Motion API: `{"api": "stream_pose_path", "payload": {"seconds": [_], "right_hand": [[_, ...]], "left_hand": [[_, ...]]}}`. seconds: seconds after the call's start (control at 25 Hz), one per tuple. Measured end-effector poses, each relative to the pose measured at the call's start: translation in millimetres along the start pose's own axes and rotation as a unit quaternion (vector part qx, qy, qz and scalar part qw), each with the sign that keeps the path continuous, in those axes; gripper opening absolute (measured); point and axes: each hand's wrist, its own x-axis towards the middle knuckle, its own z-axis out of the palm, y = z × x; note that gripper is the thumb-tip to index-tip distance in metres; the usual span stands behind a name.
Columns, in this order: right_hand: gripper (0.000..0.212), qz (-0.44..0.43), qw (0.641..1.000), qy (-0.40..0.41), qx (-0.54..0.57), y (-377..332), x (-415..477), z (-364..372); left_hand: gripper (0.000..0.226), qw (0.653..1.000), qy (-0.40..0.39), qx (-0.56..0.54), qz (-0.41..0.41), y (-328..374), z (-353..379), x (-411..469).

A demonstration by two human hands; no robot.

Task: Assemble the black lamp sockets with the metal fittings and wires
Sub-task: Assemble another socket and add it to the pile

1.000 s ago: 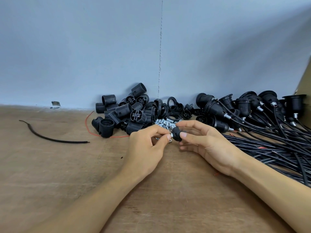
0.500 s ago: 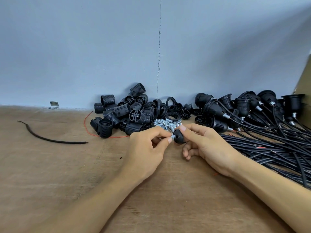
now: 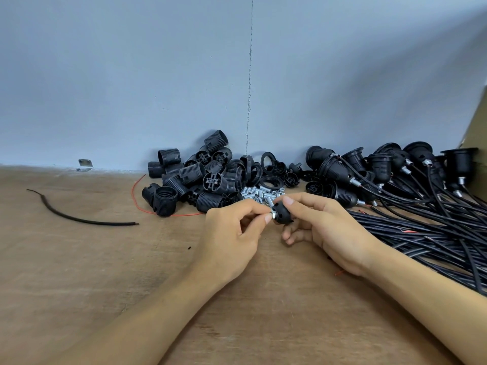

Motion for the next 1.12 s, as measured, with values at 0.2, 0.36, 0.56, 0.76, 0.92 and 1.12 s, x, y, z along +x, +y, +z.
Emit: {"api": "stream_pose_path", "payload": {"seconds": [0.2,0.36,0.56,0.76,0.92,1.12], "right_hand": [[0.035,0.018,0.998,0.02,-0.055,-2.7,-1.6,4.1],[0.054,0.071,0.986,0.058,-0.142,-5.5,-2.1,4.4],[0.075,0.091,0.987,0.004,-0.131,-9.5,-1.5,-2.3],[0.059,0.085,0.988,0.003,-0.131,-6.4,-1.4,-1.3],[0.051,0.044,0.995,0.032,-0.08,-0.3,-0.3,1.6],[0.072,0.073,0.994,0.004,-0.08,-2.3,0.6,-1.2]], "left_hand": [[0.017,1.0,-0.006,0.012,0.023,2.5,-1.6,-1.5],[0.017,0.997,-0.006,0.032,0.068,7.2,-2.0,-3.4],[0.019,0.999,0.017,-0.034,-0.005,0.8,-0.1,0.1],[0.026,0.999,0.013,-0.033,-0.001,4.8,-0.7,-1.0],[0.028,1.0,0.01,-0.014,0.011,6.8,-1.6,-1.3],[0.023,0.999,0.031,-0.018,-0.014,5.9,-1.6,0.3]]}}
